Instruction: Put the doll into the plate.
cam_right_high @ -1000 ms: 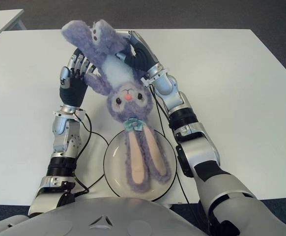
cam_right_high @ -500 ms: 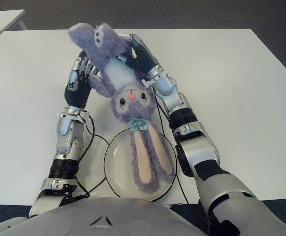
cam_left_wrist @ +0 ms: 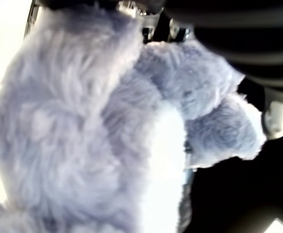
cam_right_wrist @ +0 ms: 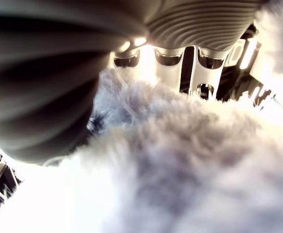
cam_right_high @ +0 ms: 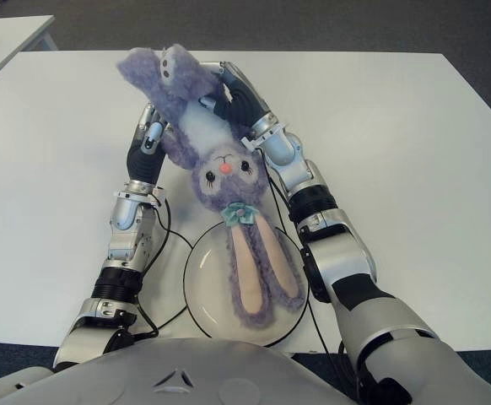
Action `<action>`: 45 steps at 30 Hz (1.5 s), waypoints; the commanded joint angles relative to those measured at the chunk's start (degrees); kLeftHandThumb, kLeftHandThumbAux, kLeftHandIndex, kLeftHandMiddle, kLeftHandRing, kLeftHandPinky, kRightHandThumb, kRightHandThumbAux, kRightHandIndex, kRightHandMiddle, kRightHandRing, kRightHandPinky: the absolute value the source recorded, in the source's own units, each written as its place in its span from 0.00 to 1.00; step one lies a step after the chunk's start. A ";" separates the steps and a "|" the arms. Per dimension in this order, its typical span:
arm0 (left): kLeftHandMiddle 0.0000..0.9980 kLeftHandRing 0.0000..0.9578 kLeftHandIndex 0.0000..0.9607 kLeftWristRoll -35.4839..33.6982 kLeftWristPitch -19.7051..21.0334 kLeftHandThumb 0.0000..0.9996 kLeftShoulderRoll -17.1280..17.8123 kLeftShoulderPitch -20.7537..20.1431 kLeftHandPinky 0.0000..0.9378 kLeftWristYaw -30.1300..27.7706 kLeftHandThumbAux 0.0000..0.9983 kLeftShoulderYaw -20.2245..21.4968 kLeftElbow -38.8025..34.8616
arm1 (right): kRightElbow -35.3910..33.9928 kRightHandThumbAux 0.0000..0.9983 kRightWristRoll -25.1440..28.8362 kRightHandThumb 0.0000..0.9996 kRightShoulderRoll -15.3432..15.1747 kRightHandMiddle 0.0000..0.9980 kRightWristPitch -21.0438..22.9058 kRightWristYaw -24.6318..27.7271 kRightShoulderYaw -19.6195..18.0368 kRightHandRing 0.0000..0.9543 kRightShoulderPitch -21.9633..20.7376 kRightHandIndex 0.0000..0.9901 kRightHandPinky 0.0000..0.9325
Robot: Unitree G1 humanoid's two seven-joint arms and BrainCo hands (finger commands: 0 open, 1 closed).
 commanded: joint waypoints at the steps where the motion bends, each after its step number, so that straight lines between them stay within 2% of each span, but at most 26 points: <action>1: 0.06 0.06 0.07 2.31 0.88 0.16 -4.16 5.48 0.12 4.26 0.48 -0.96 6.45 | 0.38 0.72 -0.38 0.70 0.58 0.82 -1.10 -0.39 0.58 0.86 -1.40 0.44 0.87; 3: 0.07 0.07 0.07 2.74 1.04 0.16 -4.12 5.04 0.12 5.36 0.49 -1.11 6.70 | 0.43 0.72 -0.44 0.70 0.54 0.82 -1.16 -0.40 0.65 0.85 -1.39 0.44 0.87; 5: 0.09 0.09 0.08 3.49 1.44 0.19 -4.11 4.25 0.17 7.04 0.55 -1.14 7.09 | 0.45 0.72 -0.55 0.70 0.46 0.82 -1.23 -0.40 0.75 0.85 -1.38 0.44 0.87; 8: 0.09 0.10 0.09 4.19 2.31 0.20 -4.01 3.23 0.18 9.16 0.56 -0.99 7.77 | 0.59 0.72 -0.66 0.70 0.42 0.82 -1.40 -0.48 0.88 0.85 -1.36 0.44 0.87; 10: 0.14 0.16 0.11 4.73 3.68 0.31 -3.98 2.11 0.27 11.19 0.66 -0.56 8.41 | 0.70 0.72 -0.75 0.70 0.38 0.82 -1.57 -0.52 0.97 0.85 -1.36 0.44 0.87; 11: 0.15 0.19 0.12 4.85 4.15 0.34 -3.96 1.72 0.30 11.87 0.68 -0.42 8.64 | 0.75 0.72 -0.79 0.70 0.36 0.82 -1.63 -0.55 1.00 0.85 -1.38 0.44 0.87; 20: 0.21 0.26 0.14 5.06 8.58 0.47 -3.42 -4.00 0.35 17.18 0.68 2.47 15.13 | 0.93 0.72 -1.41 0.70 0.16 0.81 -1.97 -0.97 1.04 0.84 -1.36 0.44 0.86; 24: 0.24 0.31 0.16 5.05 10.13 0.51 -3.44 -6.56 0.39 18.87 0.66 3.60 18.14 | 0.89 0.72 -0.99 0.70 0.22 0.81 -2.05 -0.51 0.96 0.84 -1.23 0.44 0.87; 26: 0.30 0.37 0.20 4.83 10.62 0.55 -3.39 -7.79 0.45 19.26 0.64 4.15 19.47 | 0.72 0.72 -0.50 0.70 0.41 0.81 -1.86 0.01 0.93 0.84 -0.99 0.44 0.87; 28: 0.31 0.38 0.21 4.78 10.62 0.55 -3.39 -8.47 0.46 19.34 0.63 4.52 20.30 | 0.62 0.72 -0.30 0.70 0.50 0.81 -1.73 0.24 0.89 0.84 -0.85 0.44 0.87; 31: 0.36 0.44 0.25 4.55 10.21 0.56 -3.33 -9.81 0.54 19.13 0.62 5.21 21.58 | 0.32 0.72 -0.07 0.70 0.59 0.81 -1.35 0.61 0.84 0.84 -0.53 0.44 0.87; 32: 0.38 0.47 0.38 4.52 10.07 0.66 -3.32 -10.09 0.57 19.06 0.68 5.37 21.87 | 0.27 0.72 -0.03 0.70 0.60 0.81 -1.26 0.69 0.84 0.84 -0.49 0.44 0.87; 34: 0.39 0.47 0.42 4.48 9.57 0.69 -3.32 -10.64 0.57 18.95 0.70 5.66 22.33 | 0.17 0.72 0.05 0.70 0.61 0.81 -1.10 0.86 0.87 0.84 -0.41 0.44 0.87; 35: 0.43 0.52 0.43 4.41 9.07 0.70 -3.31 -10.98 0.61 18.87 0.70 5.84 22.61 | 0.14 0.72 0.05 0.70 0.62 0.81 -1.08 0.89 0.89 0.84 -0.35 0.44 0.87; 39: 0.51 0.58 0.44 4.39 6.94 0.71 -3.12 -11.82 0.66 18.44 0.70 6.35 23.76 | 0.11 0.72 -0.17 0.70 0.68 0.81 -1.28 0.69 0.91 0.85 -0.29 0.44 0.87; 40: 0.57 0.64 0.45 4.45 6.27 0.71 -3.02 -12.00 0.69 18.31 0.70 6.45 24.16 | 0.13 0.72 -0.28 0.70 0.70 0.81 -1.38 0.55 0.93 0.85 -0.29 0.44 0.87; 45: 0.65 0.71 0.45 5.31 3.73 0.70 -2.57 -12.76 0.75 18.71 0.70 6.72 25.96 | 0.03 0.72 -0.95 0.70 0.52 0.81 -1.34 -0.02 1.11 0.85 -0.27 0.44 0.87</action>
